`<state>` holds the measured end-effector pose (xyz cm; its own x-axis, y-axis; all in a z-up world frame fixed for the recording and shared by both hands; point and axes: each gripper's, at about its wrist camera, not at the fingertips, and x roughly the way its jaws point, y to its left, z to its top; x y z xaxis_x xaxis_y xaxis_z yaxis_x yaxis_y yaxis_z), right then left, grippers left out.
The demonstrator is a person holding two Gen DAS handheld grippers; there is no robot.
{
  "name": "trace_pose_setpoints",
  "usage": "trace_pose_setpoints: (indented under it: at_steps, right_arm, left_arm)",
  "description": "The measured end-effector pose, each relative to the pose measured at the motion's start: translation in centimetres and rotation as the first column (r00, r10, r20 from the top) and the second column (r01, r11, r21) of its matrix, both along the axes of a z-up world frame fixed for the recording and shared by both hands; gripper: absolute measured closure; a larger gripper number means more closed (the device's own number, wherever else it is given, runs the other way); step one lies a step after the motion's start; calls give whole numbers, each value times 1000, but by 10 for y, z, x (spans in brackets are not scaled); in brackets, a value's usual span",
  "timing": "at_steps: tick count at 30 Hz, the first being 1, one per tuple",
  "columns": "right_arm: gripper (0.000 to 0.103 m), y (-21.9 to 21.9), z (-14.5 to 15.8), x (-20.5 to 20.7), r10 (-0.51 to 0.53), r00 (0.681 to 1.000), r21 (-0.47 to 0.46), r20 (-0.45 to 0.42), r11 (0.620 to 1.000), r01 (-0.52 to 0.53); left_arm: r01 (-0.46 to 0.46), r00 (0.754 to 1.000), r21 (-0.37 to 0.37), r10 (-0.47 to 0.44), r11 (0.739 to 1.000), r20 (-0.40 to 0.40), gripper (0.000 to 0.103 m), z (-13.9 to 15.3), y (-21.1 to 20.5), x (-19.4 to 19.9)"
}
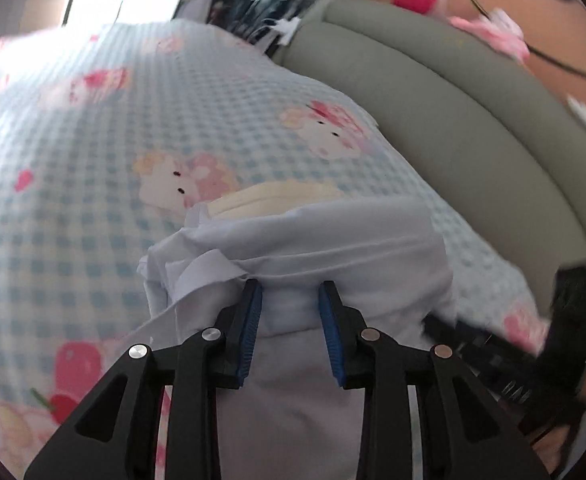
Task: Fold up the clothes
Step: 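Lower the folded shirt onto the clothes stack and open both grippers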
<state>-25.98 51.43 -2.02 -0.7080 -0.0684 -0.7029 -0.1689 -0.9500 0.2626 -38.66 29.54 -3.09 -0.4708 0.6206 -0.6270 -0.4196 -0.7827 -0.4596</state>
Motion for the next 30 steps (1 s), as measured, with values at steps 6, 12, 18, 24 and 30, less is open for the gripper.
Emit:
trace_pose_setpoints:
  at_steps: [6,12,18,24,30]
  right_arm:
    - [50,10,-17,-3,-38,999,-66,-9,997,37]
    - [48,9,-8,4,-73,997,-82,9,994,74]
    - [37,-13,34,22,-116,993,38,-30,992,118]
    - [8,-47,60,24,-145,986,77,-81,985,151]
    - [7,-114,71,1,-64,994,89,-93,993,73]
  left_arm:
    - [14,999,-53,-16,999,-41,70,-1,16,7]
    - [6,998,-35,-8,999,-65,69,11,9,10]
    - [-38,989,31,42,999,-141,39,44,-27,26]
    - [-170,967,-53,156,984,-201,30,70,-83,23]
    - [-310,939,-123,283,943,-196,28,83,-162,11]
